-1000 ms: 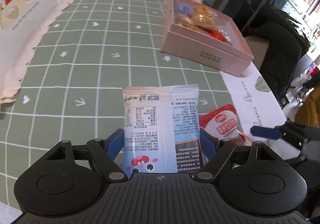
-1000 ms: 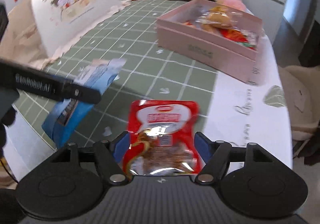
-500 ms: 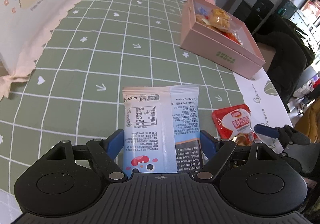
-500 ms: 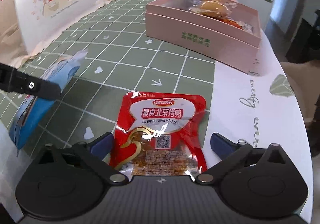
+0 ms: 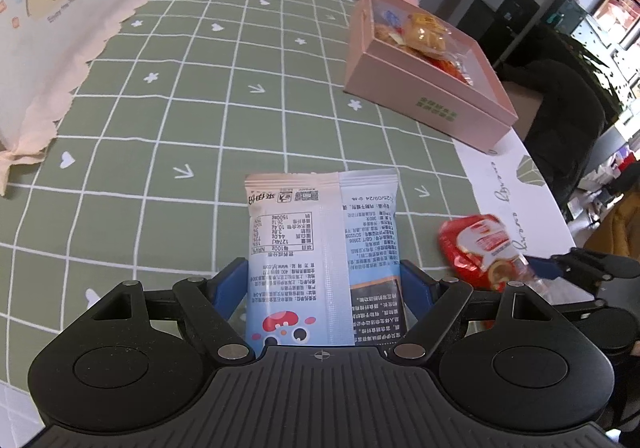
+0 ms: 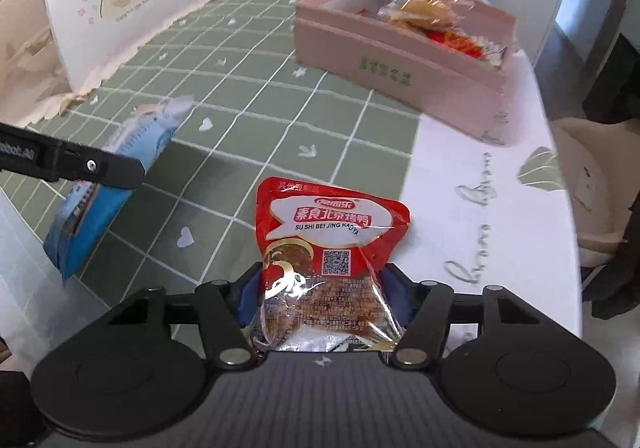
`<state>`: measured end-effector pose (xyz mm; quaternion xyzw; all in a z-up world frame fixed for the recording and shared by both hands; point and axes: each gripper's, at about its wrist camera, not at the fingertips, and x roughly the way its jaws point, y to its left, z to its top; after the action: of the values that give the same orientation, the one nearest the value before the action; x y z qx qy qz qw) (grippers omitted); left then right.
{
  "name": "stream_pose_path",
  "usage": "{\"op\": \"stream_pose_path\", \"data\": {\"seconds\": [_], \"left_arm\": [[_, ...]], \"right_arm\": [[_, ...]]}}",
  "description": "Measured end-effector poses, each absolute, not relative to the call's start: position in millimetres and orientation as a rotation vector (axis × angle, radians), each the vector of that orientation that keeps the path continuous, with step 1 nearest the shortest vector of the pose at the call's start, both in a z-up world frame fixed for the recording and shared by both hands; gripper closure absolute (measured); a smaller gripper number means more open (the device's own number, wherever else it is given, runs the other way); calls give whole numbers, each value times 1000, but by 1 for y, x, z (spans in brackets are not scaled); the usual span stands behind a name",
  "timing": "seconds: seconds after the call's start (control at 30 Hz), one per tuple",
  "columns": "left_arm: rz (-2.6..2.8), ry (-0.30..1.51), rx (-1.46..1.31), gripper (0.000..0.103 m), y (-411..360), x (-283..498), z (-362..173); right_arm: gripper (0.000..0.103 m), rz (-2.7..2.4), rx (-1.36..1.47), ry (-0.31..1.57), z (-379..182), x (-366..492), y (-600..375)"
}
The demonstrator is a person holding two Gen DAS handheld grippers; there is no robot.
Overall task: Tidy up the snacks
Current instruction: 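Drop the biscuit pack and red pouch into the pink box with both tools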
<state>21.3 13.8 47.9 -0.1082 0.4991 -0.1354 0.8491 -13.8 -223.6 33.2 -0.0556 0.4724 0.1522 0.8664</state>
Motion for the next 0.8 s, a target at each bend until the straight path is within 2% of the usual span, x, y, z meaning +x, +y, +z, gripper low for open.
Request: {"op": "stream_pose_path", "data": {"seconds": [0.1, 0.2, 0.37, 0.43, 0.5, 0.6, 0.67, 0.8], "left_arm": [[-325, 1012, -232, 18, 4, 25, 62], [-404, 912, -227, 18, -11, 43, 99], [-464, 682, -188, 15, -47, 101, 176], [-507, 627, -227, 14, -62, 135, 189], [-571, 639, -282, 12, -76, 179, 176], [-505, 749, -211, 14, -101, 236, 119], [-495, 795, -274, 17, -98, 249, 88], [-526, 768, -359, 19, -79, 248, 77]], "right_arm": [[40, 325, -58, 946, 53, -18, -237], [40, 313, -38, 891, 72, -20, -245], [40, 261, -32, 828, 90, -23, -252], [40, 233, -21, 829, 94, -24, -255], [40, 195, -30, 833, 99, -26, -256], [39, 155, -60, 849, 102, -27, -258], [39, 121, -97, 863, 102, -29, -258], [39, 102, -45, 888, 102, -23, -274]]}}
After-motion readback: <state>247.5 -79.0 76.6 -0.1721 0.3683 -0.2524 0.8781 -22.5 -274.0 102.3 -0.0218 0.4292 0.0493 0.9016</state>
